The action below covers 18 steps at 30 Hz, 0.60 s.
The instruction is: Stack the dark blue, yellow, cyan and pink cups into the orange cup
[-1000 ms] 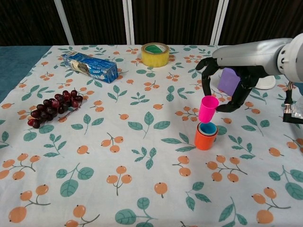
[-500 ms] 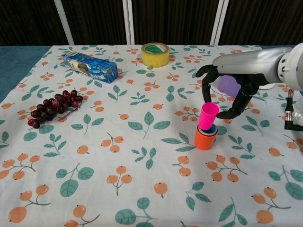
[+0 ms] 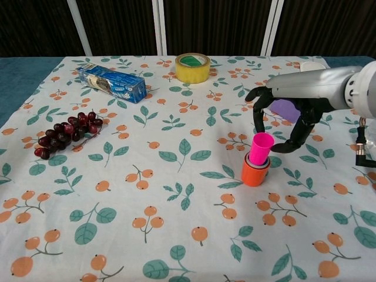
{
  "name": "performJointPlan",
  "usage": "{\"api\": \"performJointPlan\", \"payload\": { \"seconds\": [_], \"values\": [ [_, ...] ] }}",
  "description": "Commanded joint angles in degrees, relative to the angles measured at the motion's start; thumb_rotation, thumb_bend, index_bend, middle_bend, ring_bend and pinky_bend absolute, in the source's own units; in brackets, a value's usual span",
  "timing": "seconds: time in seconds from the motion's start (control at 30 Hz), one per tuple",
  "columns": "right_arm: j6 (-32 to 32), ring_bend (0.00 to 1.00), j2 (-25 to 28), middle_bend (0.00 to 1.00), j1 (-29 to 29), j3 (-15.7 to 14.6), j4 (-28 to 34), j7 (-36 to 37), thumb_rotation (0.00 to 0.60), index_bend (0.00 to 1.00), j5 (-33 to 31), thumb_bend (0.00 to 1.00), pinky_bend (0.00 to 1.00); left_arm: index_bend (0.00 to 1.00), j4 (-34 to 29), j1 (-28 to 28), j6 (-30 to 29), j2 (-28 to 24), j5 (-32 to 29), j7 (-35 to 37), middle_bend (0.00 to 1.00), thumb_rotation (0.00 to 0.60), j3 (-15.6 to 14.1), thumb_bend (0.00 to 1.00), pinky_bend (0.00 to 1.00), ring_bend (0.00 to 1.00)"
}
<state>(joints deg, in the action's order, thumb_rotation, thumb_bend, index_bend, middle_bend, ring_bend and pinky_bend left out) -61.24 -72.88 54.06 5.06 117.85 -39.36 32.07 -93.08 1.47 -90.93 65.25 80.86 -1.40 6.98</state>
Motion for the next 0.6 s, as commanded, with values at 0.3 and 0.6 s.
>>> {"api": "performJointPlan", "payload": {
  "seconds": [0.3, 0.6],
  "values": [
    [0.4, 0.01, -1.1, 0.00, 0.1, -0.9, -1.9, 0.4, 0.600, 0.11, -0.2, 0.40, 0.07, 0.16, 0.0, 0.0, 0.0, 0.0, -0.1, 0.1, 0.03, 0.600, 0.1, 0.80, 0.00, 0.00],
    [-1.8, 0.00, 1.9, 0.00, 0.1, -1.0, 0.5, -0.4, 0.600, 0.00, -1.0, 0.40, 0.07, 0.16, 0.1, 0.0, 0.0, -0.1, -0.1, 0.2, 0.03, 0.600, 0.1, 0.80, 0.00, 0.00]
  ]
}}
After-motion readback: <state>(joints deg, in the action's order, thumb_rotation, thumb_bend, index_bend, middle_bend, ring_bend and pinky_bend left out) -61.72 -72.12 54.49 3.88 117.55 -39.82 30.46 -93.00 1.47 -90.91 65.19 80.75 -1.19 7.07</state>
